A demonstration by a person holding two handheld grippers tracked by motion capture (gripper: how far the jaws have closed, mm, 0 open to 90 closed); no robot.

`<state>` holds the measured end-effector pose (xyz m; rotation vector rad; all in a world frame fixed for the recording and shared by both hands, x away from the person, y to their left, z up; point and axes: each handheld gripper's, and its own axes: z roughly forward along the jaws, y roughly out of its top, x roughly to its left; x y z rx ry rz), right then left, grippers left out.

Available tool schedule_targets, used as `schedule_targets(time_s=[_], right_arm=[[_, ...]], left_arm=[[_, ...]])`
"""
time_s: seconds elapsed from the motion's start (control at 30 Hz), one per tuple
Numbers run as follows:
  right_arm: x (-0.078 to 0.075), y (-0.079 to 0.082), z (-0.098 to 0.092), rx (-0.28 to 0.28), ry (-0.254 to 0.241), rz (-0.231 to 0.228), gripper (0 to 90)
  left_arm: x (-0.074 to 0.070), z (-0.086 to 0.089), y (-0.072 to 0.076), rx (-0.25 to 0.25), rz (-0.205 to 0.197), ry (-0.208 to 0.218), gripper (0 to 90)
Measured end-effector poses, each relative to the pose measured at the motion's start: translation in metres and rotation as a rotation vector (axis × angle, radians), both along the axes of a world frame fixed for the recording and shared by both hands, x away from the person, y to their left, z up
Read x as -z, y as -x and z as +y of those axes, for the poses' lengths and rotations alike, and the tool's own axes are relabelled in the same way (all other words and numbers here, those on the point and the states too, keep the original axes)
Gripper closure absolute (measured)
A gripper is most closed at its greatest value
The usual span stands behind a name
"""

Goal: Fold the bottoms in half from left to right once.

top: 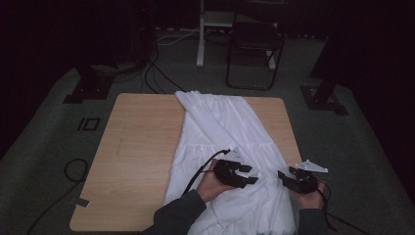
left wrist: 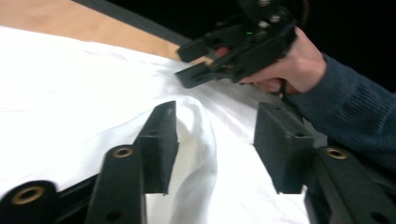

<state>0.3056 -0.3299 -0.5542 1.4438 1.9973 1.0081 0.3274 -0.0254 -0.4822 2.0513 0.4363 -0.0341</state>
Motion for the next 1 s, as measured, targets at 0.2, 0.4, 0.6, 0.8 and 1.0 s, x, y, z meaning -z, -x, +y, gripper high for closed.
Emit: schedule_targets(time_s=[0.2,0.4,0.6,0.8,1.0], right_arm=[[-0.033,0.010,0.027,-0.080,-0.075,-0.081,41.2],[-0.048,0.012,0.060,-0.174,-0.094,-0.098,38.9],[-0.032,0.003,0.084,-0.228,-0.025,-0.010,37.0],[-0.020,0.001,0.087,-0.278,0.000,0.056,63.5],[-0.024,0.005,0.085,-0.292,0.008,0.037,86.1]], left_arm=[[-0.007,0.068,0.000,-0.198,-0.067,-0.020,47.2],[0.017,0.145,0.002,-0.441,-0.071,-0.128,43.0],[0.055,0.196,0.004,-0.586,0.043,-0.207,38.7],[0.074,0.193,0.001,-0.597,0.083,-0.246,38.2],[0.072,0.184,0.005,-0.554,0.052,-0.243,86.3]])
